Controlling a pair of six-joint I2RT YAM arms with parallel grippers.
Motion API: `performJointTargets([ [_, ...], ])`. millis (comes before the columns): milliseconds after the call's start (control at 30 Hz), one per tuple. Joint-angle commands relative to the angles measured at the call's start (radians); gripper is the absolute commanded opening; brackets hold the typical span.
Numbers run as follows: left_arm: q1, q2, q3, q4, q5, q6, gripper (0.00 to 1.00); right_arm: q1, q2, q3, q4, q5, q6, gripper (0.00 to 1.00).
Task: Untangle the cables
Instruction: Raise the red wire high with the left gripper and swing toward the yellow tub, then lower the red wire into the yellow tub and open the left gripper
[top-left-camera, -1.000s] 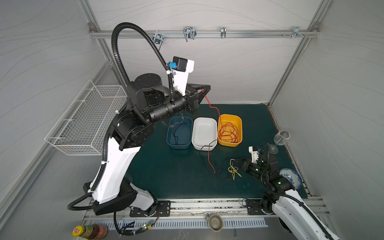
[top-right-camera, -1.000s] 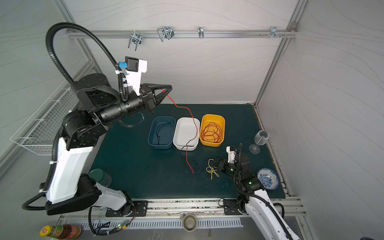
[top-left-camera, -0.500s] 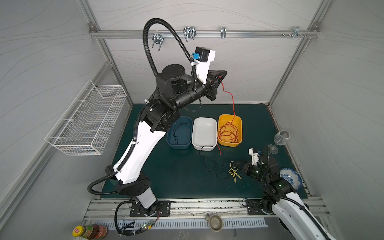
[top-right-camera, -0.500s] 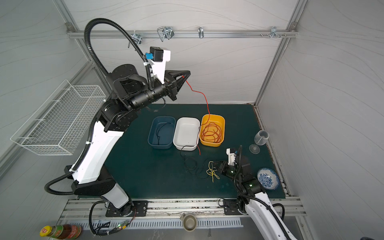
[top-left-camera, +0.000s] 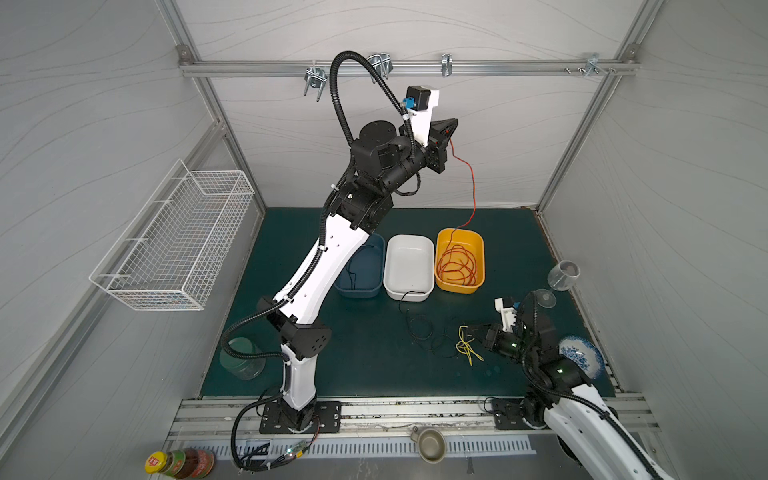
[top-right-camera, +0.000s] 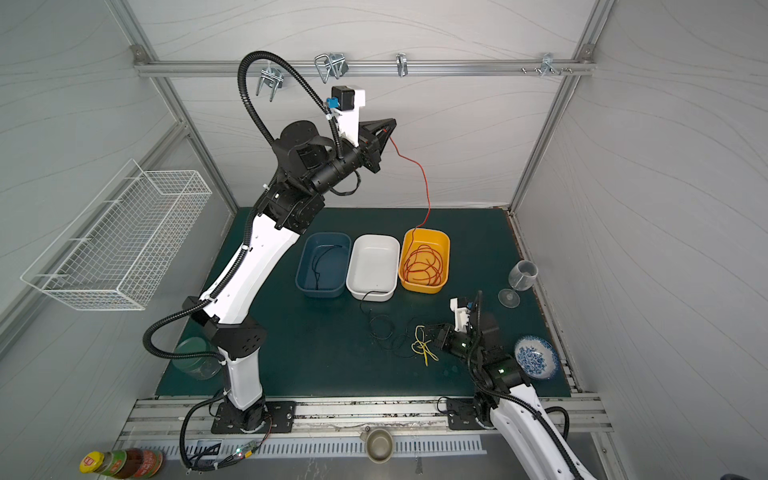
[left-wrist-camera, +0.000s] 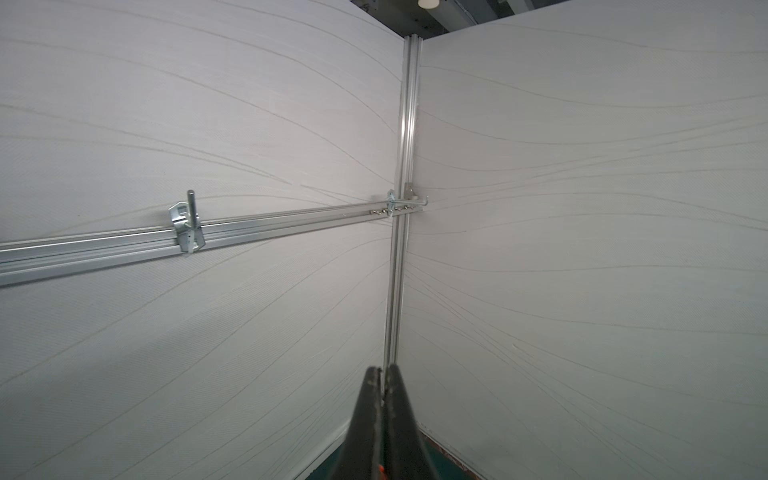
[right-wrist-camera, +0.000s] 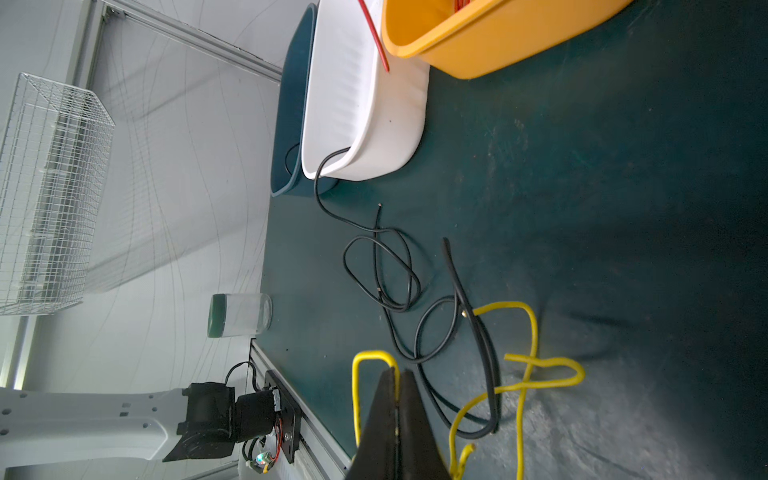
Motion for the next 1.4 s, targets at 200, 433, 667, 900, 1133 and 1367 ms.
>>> performJointTargets([
  [200,0.028,0.080,0.061,0.142,0.061,-0.092,0.00,0.038,0.081,-0.026,0.134,-0.013,0.010,0.00],
  [433,0.002,0.097,-0.081,0.137,0.069,-0.080,0.00,0.058,0.082,-0.042,0.155,0.001,0.009,0.00],
  [667,-0.053,0.032,-0.341,0.224,-0.001,-0.052,0.00,0.065,0.047,-0.052,0.131,0.007,0.009,0.00],
  [900,-0.055,0.006,-0.503,0.226,-0.040,-0.119,0.00,0.070,0.015,-0.050,0.103,0.003,0.014,0.00],
  [1133,-0.056,0.036,-0.560,0.128,-0.087,-0.157,0.00,0.080,-0.033,-0.051,0.066,0.007,0.023,0.00],
  [1367,-0.074,0.078,-0.546,-0.041,-0.193,-0.189,0.00,0.090,-0.048,-0.051,0.058,0.007,0.033,0.00],
])
